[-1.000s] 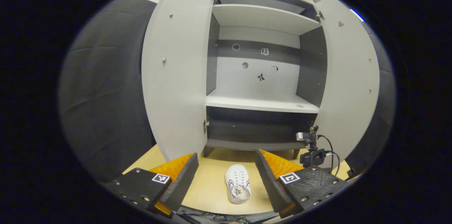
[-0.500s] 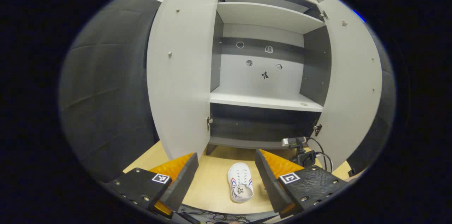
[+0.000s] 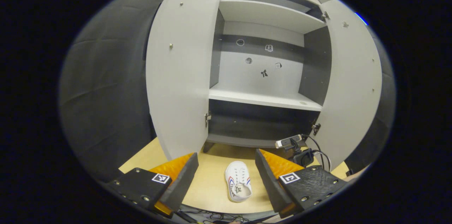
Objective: Grab one shoe with the right hand and put it into the shoe cabinet, grab the other shoe with the left hand and put it into the shoe cabinet; then close the right door with the right hand and the left door with the left hand.
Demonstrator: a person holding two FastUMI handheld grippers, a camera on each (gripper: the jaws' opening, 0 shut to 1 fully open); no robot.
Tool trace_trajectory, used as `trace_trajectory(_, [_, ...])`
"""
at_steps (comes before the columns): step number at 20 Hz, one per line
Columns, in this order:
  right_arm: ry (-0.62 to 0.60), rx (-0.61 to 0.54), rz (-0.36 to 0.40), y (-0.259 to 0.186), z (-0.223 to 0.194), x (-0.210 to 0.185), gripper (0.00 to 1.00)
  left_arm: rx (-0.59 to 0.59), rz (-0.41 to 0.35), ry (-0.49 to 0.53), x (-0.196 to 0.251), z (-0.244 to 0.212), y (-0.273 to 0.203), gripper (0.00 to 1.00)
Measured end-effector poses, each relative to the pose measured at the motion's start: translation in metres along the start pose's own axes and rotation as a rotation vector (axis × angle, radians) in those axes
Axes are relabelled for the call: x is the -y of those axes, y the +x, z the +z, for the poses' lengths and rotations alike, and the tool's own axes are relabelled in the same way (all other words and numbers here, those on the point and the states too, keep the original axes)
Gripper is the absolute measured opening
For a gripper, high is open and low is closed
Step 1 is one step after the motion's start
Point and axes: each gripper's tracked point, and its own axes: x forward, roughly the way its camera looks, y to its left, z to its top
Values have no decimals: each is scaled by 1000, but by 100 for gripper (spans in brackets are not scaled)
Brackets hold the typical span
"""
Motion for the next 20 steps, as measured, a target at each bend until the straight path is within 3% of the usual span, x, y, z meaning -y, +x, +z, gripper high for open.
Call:
trace_trajectory(1, [13, -1, 15, 15, -2, -3, 5, 3, -5, 4, 2, 1, 0, 96])
trace_trajectory(4, [99, -6, 72, 4, -3, -2, 0, 17, -22, 10, 8, 5, -1, 96])
trace_trajectory(8, [94, 63, 45, -20, 9, 5, 2, 39, -23, 42, 7, 13, -2, 96])
trace_trajectory(10, [139, 98, 89, -39, 14, -6, 5, 46, -26, 50, 7, 14, -2, 96])
trace_trajectory(12, [160, 139, 107, -59, 23, -9, 2, 49, -24, 67, 7, 16, -2, 96])
trace_trajectory(20, [80, 542, 146, -178, 103, -14, 2, 152, -12, 202, 16, 53, -6, 96])
